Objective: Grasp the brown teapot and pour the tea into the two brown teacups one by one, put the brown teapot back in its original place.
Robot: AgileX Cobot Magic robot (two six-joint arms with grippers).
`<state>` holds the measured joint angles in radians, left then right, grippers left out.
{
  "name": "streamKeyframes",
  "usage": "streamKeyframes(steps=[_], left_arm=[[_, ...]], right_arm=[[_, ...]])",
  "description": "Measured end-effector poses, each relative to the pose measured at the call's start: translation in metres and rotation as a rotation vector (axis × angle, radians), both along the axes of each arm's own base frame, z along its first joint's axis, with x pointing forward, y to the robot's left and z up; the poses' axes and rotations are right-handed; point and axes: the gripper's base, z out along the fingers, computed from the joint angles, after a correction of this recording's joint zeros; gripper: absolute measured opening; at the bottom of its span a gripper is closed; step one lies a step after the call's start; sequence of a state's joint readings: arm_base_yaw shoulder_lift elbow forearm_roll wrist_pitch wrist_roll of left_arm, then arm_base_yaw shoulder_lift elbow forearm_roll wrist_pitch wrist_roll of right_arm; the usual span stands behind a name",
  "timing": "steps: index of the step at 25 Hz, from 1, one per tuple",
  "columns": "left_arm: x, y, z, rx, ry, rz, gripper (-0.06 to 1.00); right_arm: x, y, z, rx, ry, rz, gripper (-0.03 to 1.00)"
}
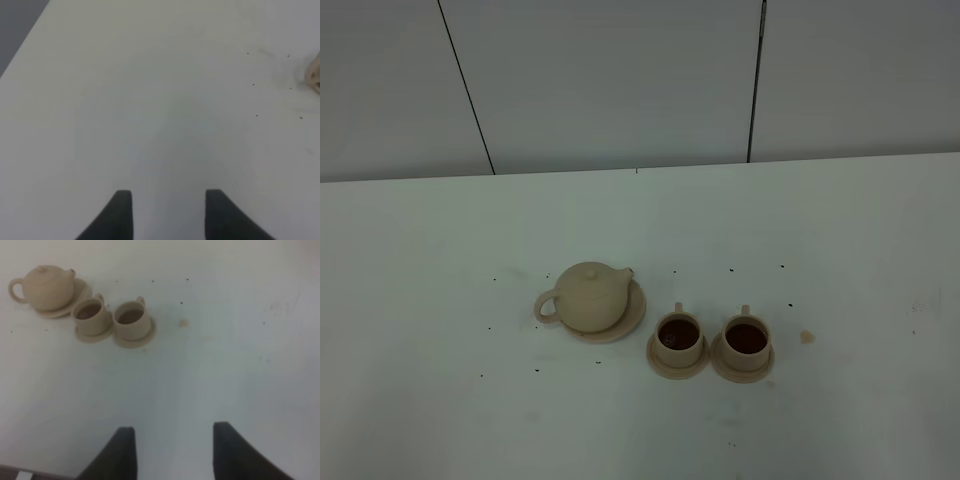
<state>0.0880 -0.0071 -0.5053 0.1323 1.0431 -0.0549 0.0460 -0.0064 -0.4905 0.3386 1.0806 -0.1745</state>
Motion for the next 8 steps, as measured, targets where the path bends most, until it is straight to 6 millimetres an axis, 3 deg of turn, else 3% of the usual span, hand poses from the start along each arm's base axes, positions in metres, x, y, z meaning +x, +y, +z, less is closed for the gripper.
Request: streamKeyframes(steps=[8], left_arm=[[0.0000,0.0000,0.0000,0.000,0.000,0.000,0.41]], right_arm=[[0.0000,0.0000,0.0000,0.000,0.000,0.000,0.35]])
